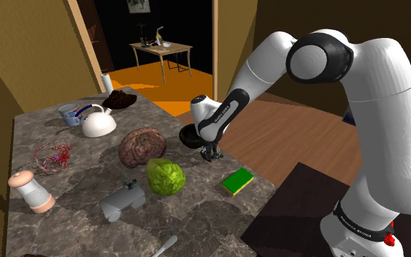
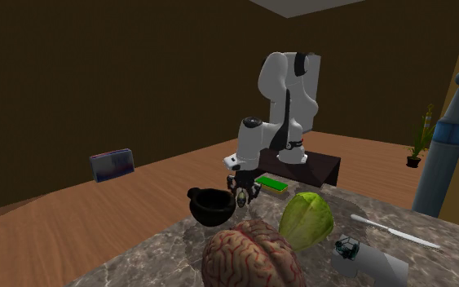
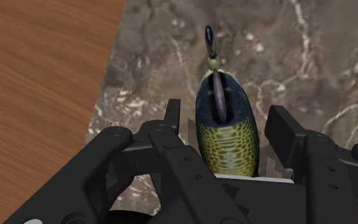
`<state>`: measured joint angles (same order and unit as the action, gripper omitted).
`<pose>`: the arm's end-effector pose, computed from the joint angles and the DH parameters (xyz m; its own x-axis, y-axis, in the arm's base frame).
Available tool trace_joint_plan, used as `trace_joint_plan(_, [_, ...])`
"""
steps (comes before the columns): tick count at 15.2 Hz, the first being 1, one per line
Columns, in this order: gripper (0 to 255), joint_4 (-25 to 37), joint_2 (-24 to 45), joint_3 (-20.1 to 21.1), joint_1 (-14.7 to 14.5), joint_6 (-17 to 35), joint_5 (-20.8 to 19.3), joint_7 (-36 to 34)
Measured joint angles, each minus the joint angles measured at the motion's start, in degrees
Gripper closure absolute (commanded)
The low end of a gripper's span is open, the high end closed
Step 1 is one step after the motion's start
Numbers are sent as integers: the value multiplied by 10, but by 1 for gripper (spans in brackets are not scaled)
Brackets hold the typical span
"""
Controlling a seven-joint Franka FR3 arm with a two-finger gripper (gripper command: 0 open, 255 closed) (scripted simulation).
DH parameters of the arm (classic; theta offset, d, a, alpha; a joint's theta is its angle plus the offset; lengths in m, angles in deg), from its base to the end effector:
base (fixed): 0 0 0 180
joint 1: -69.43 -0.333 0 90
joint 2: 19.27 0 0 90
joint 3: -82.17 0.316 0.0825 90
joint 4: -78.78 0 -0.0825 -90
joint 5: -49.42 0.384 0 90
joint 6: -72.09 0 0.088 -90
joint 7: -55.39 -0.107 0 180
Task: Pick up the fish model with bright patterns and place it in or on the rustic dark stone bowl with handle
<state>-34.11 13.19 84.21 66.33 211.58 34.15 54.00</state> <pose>0.5998 0.0530 0.1712 0.9592 0.2605 -0.1100 0.2740 -0.9523 0.1341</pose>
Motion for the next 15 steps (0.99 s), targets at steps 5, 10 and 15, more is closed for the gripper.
trace_joint_plan(5, [255,0,0,0,0,0,0,0])
trace_joint_plan(10, [255,-1,-3,0,0,-2,1,0])
trace_joint_plan(15, [255,-4,-31,4,2,-27,7,7])
